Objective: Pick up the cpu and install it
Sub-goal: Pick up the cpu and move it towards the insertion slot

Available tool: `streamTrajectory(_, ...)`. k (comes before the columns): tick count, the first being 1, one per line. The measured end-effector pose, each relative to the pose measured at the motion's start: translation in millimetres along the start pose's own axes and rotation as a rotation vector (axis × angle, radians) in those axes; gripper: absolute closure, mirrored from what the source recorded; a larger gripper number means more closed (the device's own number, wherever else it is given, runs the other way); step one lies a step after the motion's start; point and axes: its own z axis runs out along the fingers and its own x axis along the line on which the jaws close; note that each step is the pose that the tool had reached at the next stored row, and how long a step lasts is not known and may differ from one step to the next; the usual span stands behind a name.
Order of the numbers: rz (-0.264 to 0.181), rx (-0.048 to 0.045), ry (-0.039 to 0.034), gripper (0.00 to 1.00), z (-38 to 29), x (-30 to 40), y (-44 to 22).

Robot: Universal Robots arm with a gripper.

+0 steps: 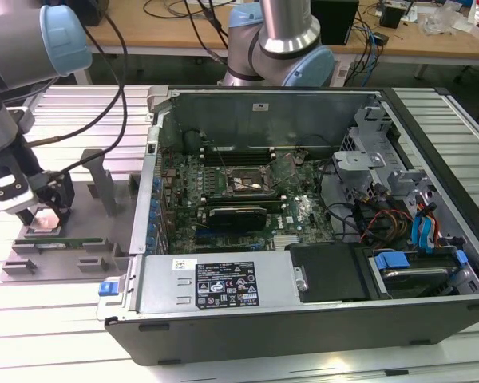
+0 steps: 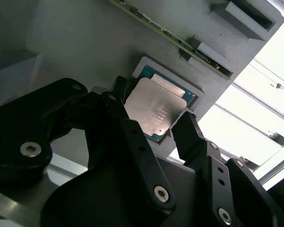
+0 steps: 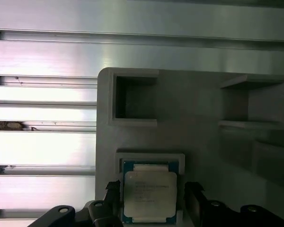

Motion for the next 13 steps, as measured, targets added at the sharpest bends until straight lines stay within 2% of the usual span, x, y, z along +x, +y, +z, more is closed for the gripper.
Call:
streamTrajectory(10,0.000,-0.0021,0.0000,0.34,3.8,1.0,0.1)
streamTrajectory(11,0.000,-0.0020,0.0000,0.35,3.8,1.0,0.1)
streamTrajectory(13,0.000,-0.0021,0.0000,0.45,3.8,1.0,0.1)
